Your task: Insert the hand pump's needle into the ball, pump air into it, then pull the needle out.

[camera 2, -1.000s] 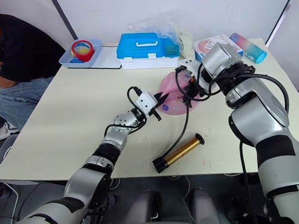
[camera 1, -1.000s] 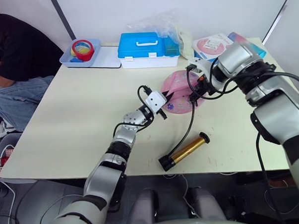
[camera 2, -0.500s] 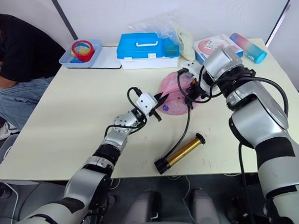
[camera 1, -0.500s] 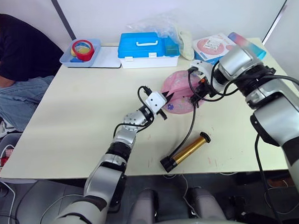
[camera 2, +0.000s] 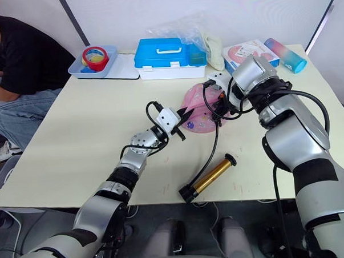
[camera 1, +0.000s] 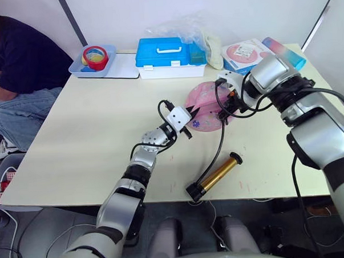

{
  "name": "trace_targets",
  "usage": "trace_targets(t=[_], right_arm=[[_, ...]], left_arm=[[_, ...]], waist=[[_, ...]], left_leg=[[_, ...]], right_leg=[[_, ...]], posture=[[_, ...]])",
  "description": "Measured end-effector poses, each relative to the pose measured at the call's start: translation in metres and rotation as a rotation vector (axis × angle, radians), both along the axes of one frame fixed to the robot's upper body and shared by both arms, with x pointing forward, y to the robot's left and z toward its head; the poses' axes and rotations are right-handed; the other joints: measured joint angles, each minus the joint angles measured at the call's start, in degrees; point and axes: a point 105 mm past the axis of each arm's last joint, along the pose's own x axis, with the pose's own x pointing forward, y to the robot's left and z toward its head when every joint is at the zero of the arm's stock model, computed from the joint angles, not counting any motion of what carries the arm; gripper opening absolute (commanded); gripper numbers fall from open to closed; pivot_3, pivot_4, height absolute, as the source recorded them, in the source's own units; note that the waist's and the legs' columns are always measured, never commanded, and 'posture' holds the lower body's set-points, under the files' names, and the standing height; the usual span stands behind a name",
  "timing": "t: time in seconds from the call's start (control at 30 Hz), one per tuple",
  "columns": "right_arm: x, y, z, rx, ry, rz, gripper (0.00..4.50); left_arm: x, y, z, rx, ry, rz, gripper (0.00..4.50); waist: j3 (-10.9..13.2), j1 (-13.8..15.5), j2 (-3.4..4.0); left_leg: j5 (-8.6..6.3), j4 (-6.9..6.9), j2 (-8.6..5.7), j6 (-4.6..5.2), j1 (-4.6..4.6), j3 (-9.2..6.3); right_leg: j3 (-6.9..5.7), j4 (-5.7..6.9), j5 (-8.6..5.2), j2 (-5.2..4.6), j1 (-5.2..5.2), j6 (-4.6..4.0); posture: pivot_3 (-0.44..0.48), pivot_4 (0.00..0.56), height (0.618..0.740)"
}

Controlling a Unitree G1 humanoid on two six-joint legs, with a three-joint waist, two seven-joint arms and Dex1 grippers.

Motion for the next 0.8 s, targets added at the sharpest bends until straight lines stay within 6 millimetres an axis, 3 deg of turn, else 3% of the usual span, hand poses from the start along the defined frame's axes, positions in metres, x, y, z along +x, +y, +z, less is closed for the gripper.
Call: trace_targets(t=[0.8], right_arm=[[0.0006,0.0058,-0.0054,0.008,0.016,-0.033,0.28]], left_arm=[[-0.0055,-0.0012,0.0004,-0.027,0.033,-0.058,0.04]], waist=[[0.0,-0.18,0.0]], left_leg=[[0.0,0.0,0.0,0.0,0.01,-0.02]], right_leg=[[0.0,0.01,0.0,0.0,0.0,0.0]], posture=[[0.0,0.15,0.74]])
